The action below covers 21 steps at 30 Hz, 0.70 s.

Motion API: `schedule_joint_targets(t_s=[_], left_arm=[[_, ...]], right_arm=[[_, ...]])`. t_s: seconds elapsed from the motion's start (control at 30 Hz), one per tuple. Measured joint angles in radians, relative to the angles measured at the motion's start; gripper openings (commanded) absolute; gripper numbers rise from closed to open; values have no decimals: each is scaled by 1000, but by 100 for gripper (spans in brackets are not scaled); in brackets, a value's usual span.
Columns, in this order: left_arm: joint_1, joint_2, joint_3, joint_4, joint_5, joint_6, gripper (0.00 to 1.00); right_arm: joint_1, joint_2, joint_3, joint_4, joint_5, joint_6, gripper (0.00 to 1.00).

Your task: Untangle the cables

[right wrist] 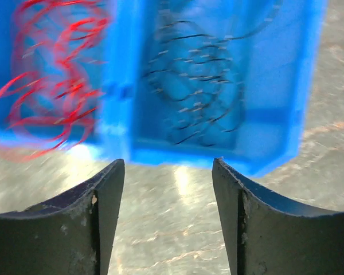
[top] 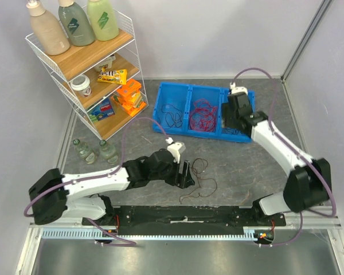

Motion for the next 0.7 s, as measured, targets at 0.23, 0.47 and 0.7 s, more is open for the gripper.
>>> schedule_joint_targets(t_s=[0.23,0.47,0.7], left_arm=[[-18,258,72,92,153,0,83],[-80,441,140,127,187,2,34],[-98,453,163,108,133,20,2]], right_arm=[[193,-323,-294,55,-146,42,72],[193,-515,-550,57,-290,121,72],[193,-567,-571,80,-349,147,75]])
